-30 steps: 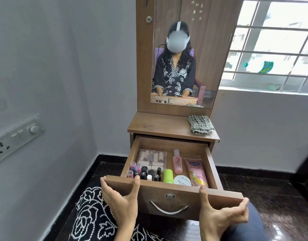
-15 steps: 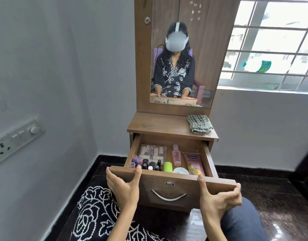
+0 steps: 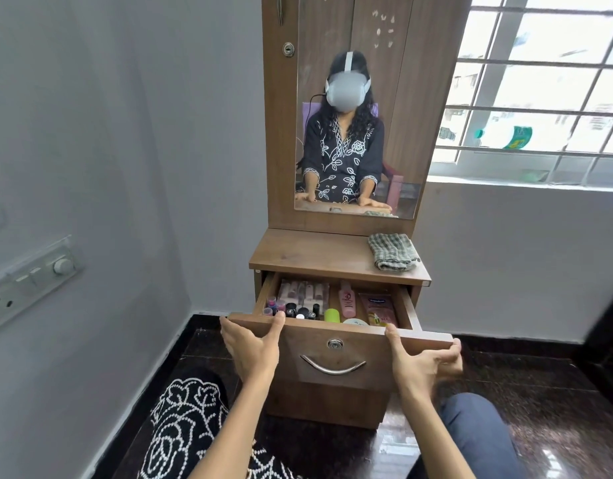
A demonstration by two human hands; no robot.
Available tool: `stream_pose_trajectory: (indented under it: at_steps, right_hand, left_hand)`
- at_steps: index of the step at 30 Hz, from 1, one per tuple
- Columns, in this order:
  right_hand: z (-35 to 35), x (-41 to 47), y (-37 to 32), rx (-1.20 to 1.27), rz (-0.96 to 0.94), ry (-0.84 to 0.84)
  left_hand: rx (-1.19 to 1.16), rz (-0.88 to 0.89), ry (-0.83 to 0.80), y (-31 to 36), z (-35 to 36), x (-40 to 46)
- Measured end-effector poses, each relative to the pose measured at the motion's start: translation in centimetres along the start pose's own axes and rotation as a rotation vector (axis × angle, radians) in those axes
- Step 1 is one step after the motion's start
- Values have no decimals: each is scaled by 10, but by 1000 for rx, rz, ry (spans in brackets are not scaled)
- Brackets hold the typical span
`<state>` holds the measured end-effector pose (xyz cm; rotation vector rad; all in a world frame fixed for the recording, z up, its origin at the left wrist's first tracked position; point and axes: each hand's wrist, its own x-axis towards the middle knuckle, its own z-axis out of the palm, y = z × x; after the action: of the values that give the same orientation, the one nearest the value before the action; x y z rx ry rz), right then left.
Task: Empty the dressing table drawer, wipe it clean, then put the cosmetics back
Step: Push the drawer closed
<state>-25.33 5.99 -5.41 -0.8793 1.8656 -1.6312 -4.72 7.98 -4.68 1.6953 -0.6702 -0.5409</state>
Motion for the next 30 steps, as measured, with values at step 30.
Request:
stream_pose_trajectory:
  at_steps: [30]
  right_hand:
    - [50, 62, -44, -154, 199, -127]
  left_hand:
    - [295, -222, -248, 44, 41, 79]
